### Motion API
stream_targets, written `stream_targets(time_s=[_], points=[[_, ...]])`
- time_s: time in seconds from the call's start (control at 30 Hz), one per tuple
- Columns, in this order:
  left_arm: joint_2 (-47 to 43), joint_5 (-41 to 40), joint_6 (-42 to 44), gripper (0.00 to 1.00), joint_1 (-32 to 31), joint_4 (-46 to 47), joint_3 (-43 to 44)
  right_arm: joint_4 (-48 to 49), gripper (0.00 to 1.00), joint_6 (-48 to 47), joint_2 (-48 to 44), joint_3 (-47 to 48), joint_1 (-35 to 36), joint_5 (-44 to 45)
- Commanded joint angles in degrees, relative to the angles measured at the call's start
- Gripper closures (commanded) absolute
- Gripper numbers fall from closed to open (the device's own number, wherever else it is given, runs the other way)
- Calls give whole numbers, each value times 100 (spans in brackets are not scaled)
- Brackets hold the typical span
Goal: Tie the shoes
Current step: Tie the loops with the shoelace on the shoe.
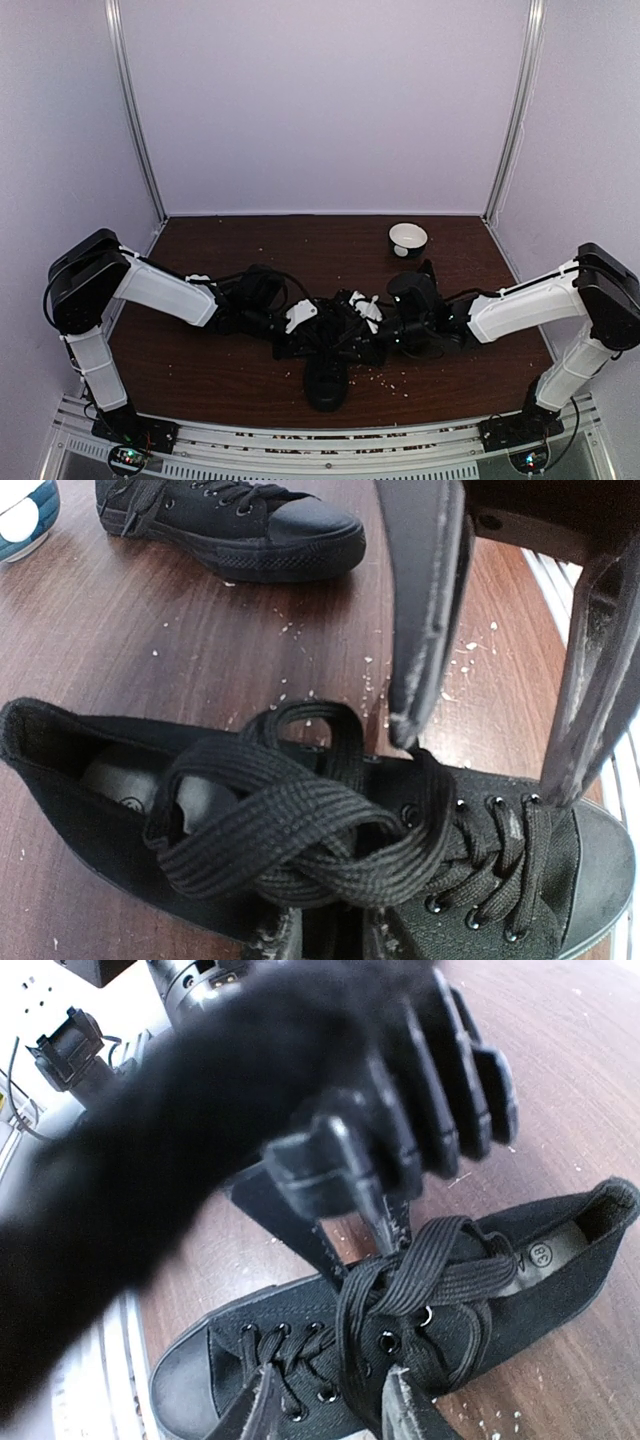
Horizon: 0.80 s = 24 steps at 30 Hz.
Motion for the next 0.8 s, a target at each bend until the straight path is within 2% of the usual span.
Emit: stream_targets(time_s=[0.0, 0.27, 0.57, 0.77], points=[[80, 73, -57, 78, 41, 224, -38, 243, 65, -149, 241, 151, 27, 166], [94, 104, -57, 78, 45, 206, -21, 160, 71, -248, 426, 246, 33, 144], [107, 142, -76, 77, 57, 271, -46, 255, 69, -469, 625, 248, 35, 309], [159, 189, -114, 77, 89, 288, -34, 291, 78, -609, 528, 156, 35, 351]])
